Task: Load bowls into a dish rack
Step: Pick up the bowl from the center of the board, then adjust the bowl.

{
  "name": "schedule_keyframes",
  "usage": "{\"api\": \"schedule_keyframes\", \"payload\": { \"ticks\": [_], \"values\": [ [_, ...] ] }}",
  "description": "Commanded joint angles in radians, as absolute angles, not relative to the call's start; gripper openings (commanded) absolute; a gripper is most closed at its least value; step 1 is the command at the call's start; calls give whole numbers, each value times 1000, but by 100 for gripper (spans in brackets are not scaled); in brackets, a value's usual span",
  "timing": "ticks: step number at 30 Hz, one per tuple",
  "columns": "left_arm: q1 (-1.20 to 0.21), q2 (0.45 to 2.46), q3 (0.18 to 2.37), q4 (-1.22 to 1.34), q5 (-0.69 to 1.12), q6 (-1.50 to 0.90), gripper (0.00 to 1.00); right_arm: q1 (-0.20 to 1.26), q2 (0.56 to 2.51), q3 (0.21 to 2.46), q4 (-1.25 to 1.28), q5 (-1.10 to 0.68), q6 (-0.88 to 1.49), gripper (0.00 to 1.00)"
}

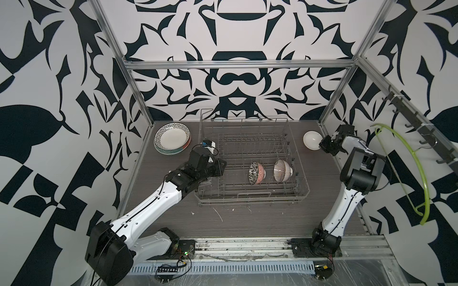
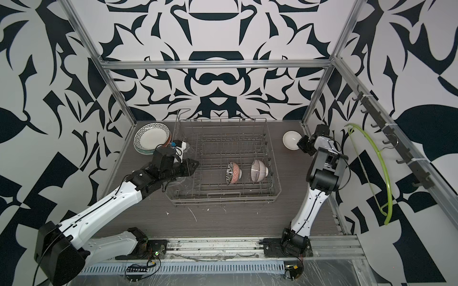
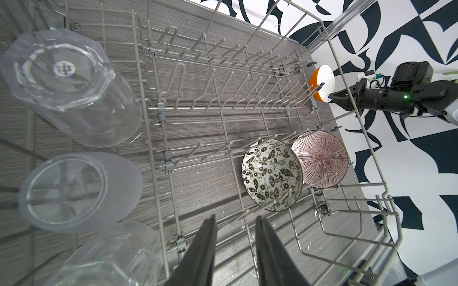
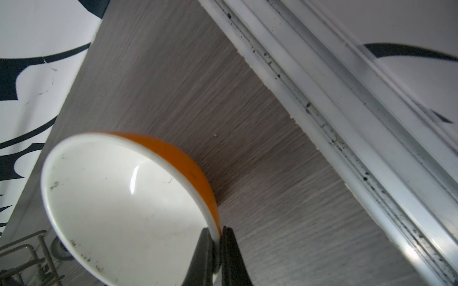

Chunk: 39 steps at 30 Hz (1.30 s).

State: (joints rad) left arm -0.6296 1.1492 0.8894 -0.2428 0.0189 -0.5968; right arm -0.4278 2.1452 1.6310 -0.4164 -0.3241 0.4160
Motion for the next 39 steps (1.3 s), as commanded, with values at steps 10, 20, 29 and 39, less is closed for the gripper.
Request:
{"api": "schedule_keyframes", "payload": {
  "ticks": [10,20,29,39],
  "values": [
    [-633,1129,884,-238,42,-606,32,-412,1630,1240,-161,-366,467,0],
    [-702,1177,914,-232,-23,-620,32,-123,1329,1256,-325,-196,332,0],
    [-862,1266,1086,-352,-251,-597,31,242,1325,1309,-416,-11,263,0],
    [-881,1391,1158,-282,-261,-591,31,441,1404,1260,-367,92,244,0]
  ]
}}
